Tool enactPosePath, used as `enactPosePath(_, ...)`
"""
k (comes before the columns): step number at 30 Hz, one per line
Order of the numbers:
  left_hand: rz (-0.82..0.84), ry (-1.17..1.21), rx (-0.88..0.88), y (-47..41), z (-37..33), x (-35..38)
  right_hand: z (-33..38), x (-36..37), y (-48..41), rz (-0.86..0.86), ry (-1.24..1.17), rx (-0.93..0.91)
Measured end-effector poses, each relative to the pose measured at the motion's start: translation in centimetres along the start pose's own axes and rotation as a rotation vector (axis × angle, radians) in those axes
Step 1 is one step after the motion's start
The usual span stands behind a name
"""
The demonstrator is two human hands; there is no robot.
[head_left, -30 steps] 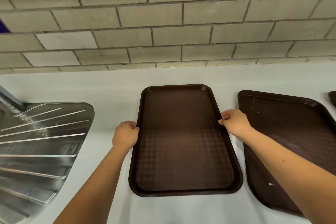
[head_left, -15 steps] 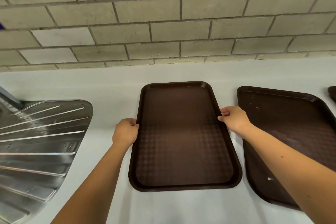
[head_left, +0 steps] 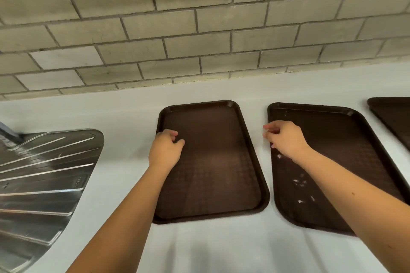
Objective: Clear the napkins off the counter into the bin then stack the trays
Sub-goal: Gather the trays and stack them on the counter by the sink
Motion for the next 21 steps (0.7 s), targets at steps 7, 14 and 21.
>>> enactPosePath(7, 0.079, 0.114, 0.122, 4.2, -8.7, 4.8, -3.5, -8.4, 0.8, -0.059, -0.031, -0.055)
enactPosePath(14, 0.155, 0.079, 0.131, 8.1, -15.4, 11.0, -12.0, -16.6, -0.8, -0.053, 0.033, 0.033)
enactPosePath(21, 0.266, -0.015, 0.048, 10.4, -17.9, 16.7, -19.7, -20.0, -1.7, 0.093, 0.282, 0.138)
Point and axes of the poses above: each hand's wrist, its own y-axis away from the middle knuckle, its own x-axis out of the palm, z = x × y, the point moved 3 cm from there along -y, towards the middle knuckle, and after that the axes turned 7 degrees about -z, right-handed, at the moved point
